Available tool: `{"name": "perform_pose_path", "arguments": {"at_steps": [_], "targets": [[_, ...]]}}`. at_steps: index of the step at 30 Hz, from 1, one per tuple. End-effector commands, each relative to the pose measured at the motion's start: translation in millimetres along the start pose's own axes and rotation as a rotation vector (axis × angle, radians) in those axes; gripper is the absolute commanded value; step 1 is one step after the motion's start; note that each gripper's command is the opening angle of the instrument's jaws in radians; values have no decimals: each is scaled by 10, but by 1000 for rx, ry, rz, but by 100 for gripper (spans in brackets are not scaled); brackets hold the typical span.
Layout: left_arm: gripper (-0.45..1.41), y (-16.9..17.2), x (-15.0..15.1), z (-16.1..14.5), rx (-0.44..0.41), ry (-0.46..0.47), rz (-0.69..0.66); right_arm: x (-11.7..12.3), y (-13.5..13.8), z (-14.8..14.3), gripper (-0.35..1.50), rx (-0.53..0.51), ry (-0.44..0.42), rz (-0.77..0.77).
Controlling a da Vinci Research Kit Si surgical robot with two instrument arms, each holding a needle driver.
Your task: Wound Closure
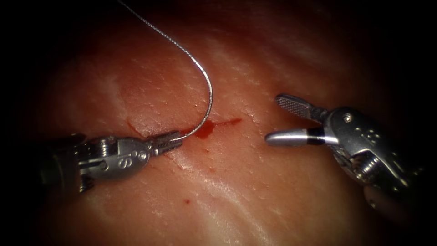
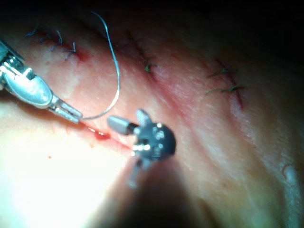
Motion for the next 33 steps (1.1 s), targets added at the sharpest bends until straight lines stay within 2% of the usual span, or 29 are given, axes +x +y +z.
{"name": "perform_pose_path", "arguments": {"at_steps": [1, 7, 12, 26, 33], "targets": [[-45, 0, 0, 6, 11, 11, 14, 7, 8, 13, 73, 18, -7, 14], [-45, 3, 4, -5, 65, 55, 95, 19, 16, 27, 69, 47, -29, 46], [-45, 5, 7, -8, 83, 52, 130, 28, 23, 45, 69, 53, -28, 54], [-45, 7, 13, -5, 118, 50, 195, 31, 26, 83, 68, 67, -63, 53], [-45, 8, 17, -7, 130, 50, 202, 22, 30, 97, 63, 54, -94, 48]]}}
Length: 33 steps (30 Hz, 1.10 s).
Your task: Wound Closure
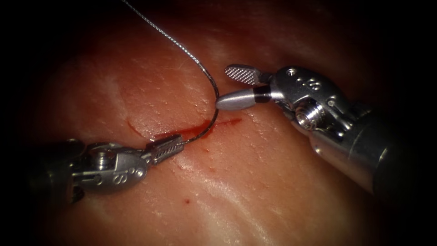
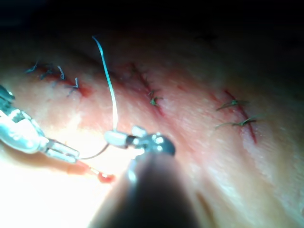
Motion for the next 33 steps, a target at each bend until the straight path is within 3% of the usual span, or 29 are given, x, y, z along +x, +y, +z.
{"name": "perform_pose_path", "arguments": {"at_steps": [1, 20, 21, 22, 23, 24, 25, 26, 32, 33], "targets": [[-45, 1, 0, 7, 0, 1, 1, 3, 5, 11, 63, 0, -1, -7], [-45, 1, -1, 8, 3, -7, 12, 8, -4, 25, 42, 9, 3, -7], [-45, 1, -1, 7, 3, -7, 12, 8, -4, 26, 39, 12, 3, -8], [-45, 1, -1, 7, 3, -7, 12, 7, -4, 27, 19, 24, 4, -12], [-45, 1, -1, 7, 3, -7, 12, 7, -4, 27, 19, 24, 4, -12], [-45, 1, -1, 7, 3, -7, 12, 7, -5, 28, 5, 28, 4, -13], [-45, 1, -1, 7, 2, -5, 12, 6, -5, 28, -23, 32, 7, -15], [-45, 1, -1, 7, 1, -2, 12, 4, -4, 28, -35, 37, 4, -18], [-45, 2, 1, 9, -15, 39, 17, 5, -2, 27, -35, 47, 18, -20], [-15, 1, 1, 10, -21, 46, 10, 5, -1, 27, -35, 47, 18, -20]]}}
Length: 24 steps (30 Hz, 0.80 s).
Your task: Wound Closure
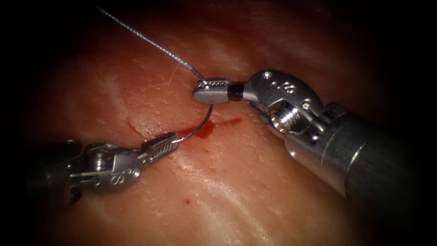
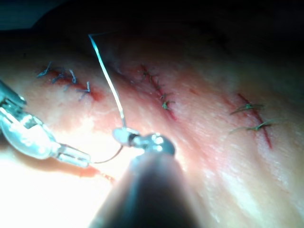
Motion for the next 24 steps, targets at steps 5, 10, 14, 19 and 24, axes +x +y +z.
{"name": "perform_pose_path", "arguments": {"at_steps": [5, 10, 14, 19, 24], "targets": [[78, -5, 5, 12, -60, 65, -243, 5, 8, 4, -35, 3, 2, -39], [86, -26, 13, 8, -100, 59, -372, 4, 9, 1, -35, 6, 2, -117], [49, -49, 18, 2, -169, 81, -597, 4, 7, 0, -35, 15, -2, -188], [15, -75, 25, -5, -306, 123, -912, 9, 2, -3, -35, 105, 13, -385], [15, -88, 24, -7, -399, 115, -1025, 15, -2, -5, -35, 151, 25, -485]]}}
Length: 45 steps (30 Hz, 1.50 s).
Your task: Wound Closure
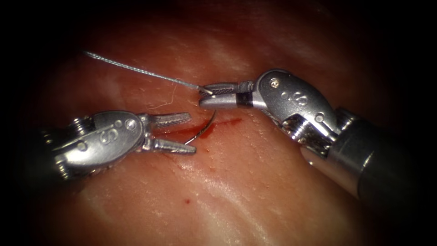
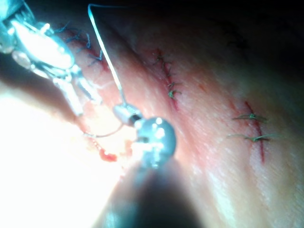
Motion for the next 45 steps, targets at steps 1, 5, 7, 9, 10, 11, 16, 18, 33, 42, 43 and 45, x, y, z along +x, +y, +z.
{"name": "perform_pose_path", "arguments": {"at_steps": [1, 5, 7, 9, 10, 11, 16, 18, 33, 42, 43, 45], "targets": [[15, -5, 2, 6, -18, -10, -16, 2, 7, 4, -35, 12, 6, -23], [39, -13, 4, 3, -39, -56, -46, 6, 6, 2, -35, 51, 25, -77], [51, -17, 2, 4, -44, -74, -60, 8, 6, 1, -35, 67, 31, -91], [61, -22, -1, 6, -59, -100, -96, 12, 6, -2, -35, 91, 51, -119], [61, -22, -1, 6, -59, -100, -96, 12, 6, -2, -35, 91, 51, -119], [62, -24, -2, 7, -62, -109, -101, 14, 6, -2, -35, 98, 62, -127], [67, -35, -5, 13, -85, -128, -129, 18, 7, -4, -35, 138, 102, -142], [67, -43, -8, 19, -114, -131, -157, 18, 8, -3, -35, 163, 124, -155], [61, -41, -14, 33, -332, -170, -260, 18, 11, 0, -35, 211, 171, -237], [36, -56, -19, 40, -335, -176, -289, 21, 4, 0, -35, 222, 190, -276], [34, -58, -20, 43, -330, -175, -288, 22, 3, 0, -35, 221, 193, -282], [34, -58, -22, 46, -328, -175, -287, 22, 3, 0, -35, 222, 194, -282]]}}
